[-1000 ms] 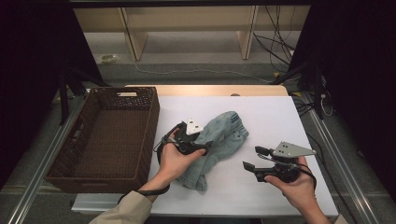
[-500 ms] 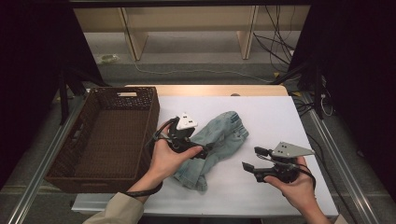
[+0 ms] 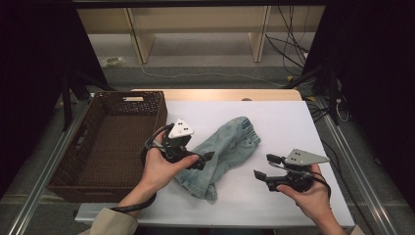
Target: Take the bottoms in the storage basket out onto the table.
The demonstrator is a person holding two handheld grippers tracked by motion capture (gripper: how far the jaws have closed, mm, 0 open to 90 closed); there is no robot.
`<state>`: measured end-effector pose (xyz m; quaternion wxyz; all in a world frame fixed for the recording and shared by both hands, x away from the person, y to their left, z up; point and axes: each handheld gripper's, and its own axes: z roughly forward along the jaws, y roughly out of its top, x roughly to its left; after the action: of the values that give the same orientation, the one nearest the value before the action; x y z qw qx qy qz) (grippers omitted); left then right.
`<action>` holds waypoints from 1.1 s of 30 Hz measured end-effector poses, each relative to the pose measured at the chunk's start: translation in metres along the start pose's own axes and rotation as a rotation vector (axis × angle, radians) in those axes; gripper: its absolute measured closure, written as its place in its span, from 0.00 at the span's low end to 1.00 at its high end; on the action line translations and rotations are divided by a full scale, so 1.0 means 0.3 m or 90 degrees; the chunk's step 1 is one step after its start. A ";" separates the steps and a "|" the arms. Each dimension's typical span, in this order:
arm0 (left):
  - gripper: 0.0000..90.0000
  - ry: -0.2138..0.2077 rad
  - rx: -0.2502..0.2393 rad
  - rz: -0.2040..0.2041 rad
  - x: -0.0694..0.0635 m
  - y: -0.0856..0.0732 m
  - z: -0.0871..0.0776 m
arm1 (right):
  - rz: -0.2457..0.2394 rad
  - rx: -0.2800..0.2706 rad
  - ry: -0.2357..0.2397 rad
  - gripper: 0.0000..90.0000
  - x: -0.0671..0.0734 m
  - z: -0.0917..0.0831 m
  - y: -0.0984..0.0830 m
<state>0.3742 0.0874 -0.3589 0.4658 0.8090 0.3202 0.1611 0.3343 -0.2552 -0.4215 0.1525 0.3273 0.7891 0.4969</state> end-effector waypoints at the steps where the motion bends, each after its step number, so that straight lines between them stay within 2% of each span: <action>1: 0.00 -0.001 -0.004 -0.003 0.001 -0.001 -0.008 | 0.001 -0.001 0.001 0.28 -0.001 0.001 0.000; 9: 0.00 -0.003 -0.022 -0.005 0.009 -0.002 -0.068 | -0.001 0.001 0.001 0.28 0.000 0.001 0.000; 16: 0.00 0.005 -0.023 -0.009 0.023 -0.028 -0.110 | -0.002 0.002 0.002 0.28 0.000 0.001 0.000; 27: 0.00 0.017 -0.042 -0.025 0.069 -0.077 -0.182 | -0.002 0.004 0.002 0.28 0.002 0.003 0.000; 33: 0.00 0.028 -0.038 -0.035 0.088 -0.109 -0.206 | -0.002 0.006 0.001 0.28 0.002 0.003 0.000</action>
<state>0.3471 0.1571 -0.3561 0.4867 0.7821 0.3474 0.1754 0.3345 -0.2542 -0.4219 0.1510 0.3266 0.7921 0.4931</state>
